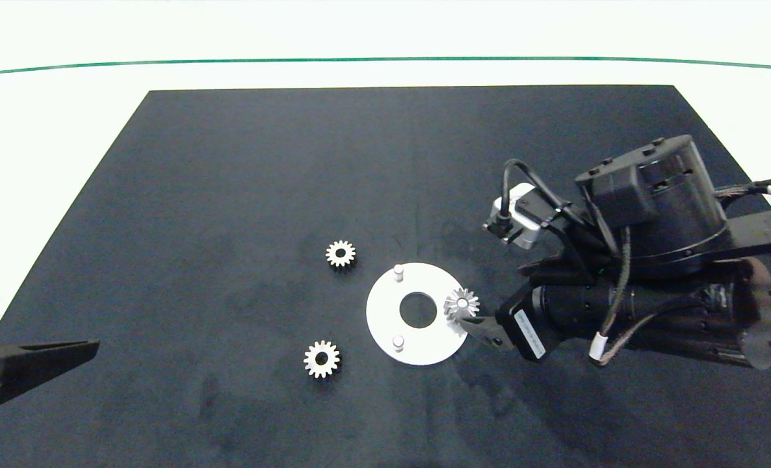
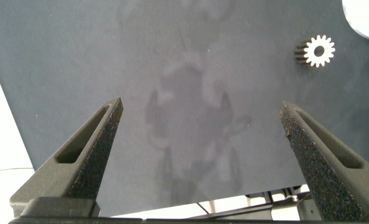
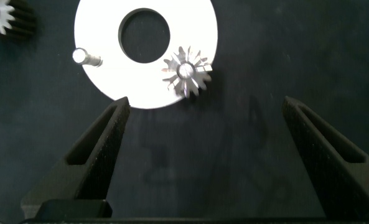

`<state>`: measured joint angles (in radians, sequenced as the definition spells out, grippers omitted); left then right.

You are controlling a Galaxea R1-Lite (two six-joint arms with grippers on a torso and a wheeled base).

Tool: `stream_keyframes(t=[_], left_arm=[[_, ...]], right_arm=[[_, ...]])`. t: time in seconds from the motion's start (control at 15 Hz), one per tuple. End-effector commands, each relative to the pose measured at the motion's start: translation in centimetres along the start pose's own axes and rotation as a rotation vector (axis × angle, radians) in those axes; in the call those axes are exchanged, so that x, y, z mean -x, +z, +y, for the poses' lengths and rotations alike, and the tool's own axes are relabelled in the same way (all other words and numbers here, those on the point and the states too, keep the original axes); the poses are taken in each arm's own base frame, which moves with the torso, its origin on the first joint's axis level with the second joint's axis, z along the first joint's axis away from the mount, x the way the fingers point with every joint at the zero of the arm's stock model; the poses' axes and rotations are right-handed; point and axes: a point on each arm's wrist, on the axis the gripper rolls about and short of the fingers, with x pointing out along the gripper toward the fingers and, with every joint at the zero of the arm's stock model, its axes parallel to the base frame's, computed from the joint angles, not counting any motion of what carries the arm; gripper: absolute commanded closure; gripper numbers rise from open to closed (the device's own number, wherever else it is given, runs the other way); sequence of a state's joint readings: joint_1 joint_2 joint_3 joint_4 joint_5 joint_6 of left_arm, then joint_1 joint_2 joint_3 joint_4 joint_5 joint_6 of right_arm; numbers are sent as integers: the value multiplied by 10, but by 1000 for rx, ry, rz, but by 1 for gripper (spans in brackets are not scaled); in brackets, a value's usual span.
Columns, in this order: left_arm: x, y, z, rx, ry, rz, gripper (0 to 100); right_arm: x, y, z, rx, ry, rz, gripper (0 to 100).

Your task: Install three planetary gears onto the carrier pins

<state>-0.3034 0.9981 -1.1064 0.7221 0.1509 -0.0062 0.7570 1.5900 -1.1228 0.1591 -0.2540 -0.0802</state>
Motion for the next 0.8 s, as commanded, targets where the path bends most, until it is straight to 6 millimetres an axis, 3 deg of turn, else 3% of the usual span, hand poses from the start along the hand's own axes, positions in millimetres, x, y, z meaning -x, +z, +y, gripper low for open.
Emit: stream_keyframes(t=[0.07,0.33,0.6,0.8], left_arm=[[-2,0,-2,-9,-13,12,0],[-5,1,-3,-11,-18,21,0],[-32,2,-12,-36,-52,121,0],[-46,6,-34,-12,-147,164,0]], right_arm=[[20,-10,-4,-57,-5,-81,0],[35,-22,-3,-58,-7,-161,0],[62,-32,-10,-14,-18,-212,0],[73,-33,-13,-17,-21,-240,0]])
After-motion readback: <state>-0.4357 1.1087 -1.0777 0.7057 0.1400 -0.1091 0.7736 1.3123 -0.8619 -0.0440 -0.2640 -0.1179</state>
